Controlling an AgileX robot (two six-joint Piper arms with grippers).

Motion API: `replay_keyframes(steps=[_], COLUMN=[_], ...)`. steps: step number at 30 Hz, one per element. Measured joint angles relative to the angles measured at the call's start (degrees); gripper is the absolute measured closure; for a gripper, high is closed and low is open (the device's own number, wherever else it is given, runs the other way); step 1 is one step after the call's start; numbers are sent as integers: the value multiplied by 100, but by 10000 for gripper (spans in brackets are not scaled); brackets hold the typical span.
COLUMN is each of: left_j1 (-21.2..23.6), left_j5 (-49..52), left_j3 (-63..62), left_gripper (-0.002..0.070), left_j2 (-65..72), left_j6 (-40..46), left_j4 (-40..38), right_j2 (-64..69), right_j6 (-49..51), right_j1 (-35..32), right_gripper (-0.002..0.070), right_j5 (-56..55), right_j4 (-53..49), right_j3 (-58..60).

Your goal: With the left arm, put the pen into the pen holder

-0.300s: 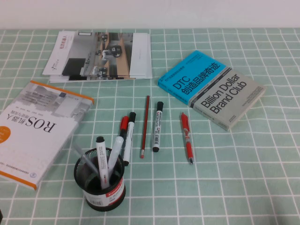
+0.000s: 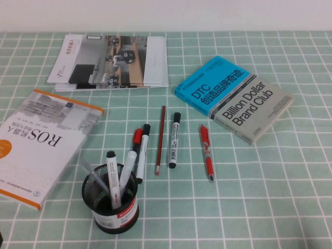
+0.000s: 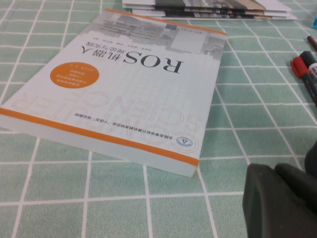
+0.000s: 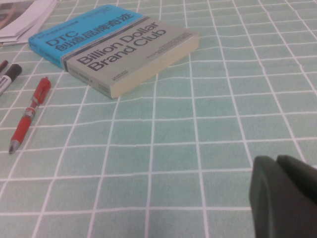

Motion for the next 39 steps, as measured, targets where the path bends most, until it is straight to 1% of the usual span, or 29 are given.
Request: replay_keyframes(steps=[35,39], left_j1=[0,0], left_j5=[0,-325], left_j3=[0,23], left_gripper=[678,678], left_j2=[0,0], left_j6=[0,-179], left_j4=[0,-382], right_j2=[0,0], right_j6=[0,0], right_j1=[0,0], right_gripper=[696,696], right_j5=[0,0], right_j4=[0,0], right_j3=[0,0])
